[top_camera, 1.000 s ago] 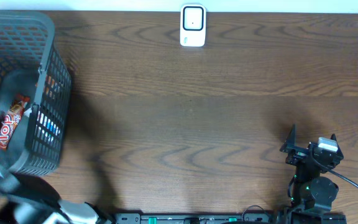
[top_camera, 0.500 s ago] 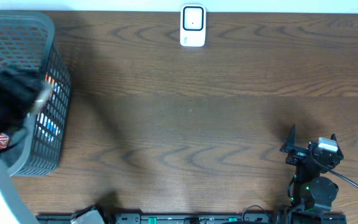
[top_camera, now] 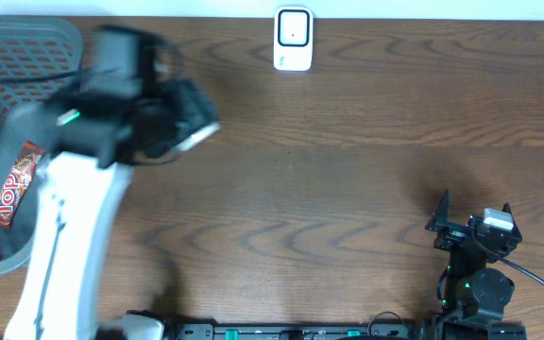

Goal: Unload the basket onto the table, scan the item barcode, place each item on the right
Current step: 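Carry the jar with the left gripper toward the white scanner, then lower the jar onto the table and open the left gripper, then reach the left gripper into the basket and grasp the red TOP bar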

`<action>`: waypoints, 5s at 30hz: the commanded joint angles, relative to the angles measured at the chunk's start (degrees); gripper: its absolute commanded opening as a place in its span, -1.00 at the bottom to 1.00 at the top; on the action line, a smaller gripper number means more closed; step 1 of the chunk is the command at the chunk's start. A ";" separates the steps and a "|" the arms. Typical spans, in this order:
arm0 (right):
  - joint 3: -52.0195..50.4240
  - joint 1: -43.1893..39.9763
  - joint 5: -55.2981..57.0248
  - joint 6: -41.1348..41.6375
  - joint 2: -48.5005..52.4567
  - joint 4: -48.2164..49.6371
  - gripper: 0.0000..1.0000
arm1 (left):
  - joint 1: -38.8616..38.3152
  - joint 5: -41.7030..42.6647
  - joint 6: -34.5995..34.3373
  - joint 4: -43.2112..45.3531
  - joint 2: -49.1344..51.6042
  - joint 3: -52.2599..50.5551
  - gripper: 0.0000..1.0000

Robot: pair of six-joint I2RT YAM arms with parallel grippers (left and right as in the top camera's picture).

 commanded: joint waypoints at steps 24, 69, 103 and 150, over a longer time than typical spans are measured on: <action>-0.07 0.33 0.09 -0.70 -0.15 -0.20 0.99 | -23.43 -11.82 -16.90 10.73 38.73 -1.20 0.12; -0.07 1.33 0.09 -0.68 -0.15 -0.17 0.98 | -35.19 -66.71 -32.68 46.80 39.43 -26.73 0.52; -0.07 1.33 0.09 -0.70 -0.15 -0.17 0.98 | -18.93 -49.29 6.51 28.06 -26.60 -21.09 0.92; -0.07 1.33 0.09 -0.70 -0.15 -0.20 0.98 | 48.39 -17.59 -22.67 26.71 28.70 -13.09 0.93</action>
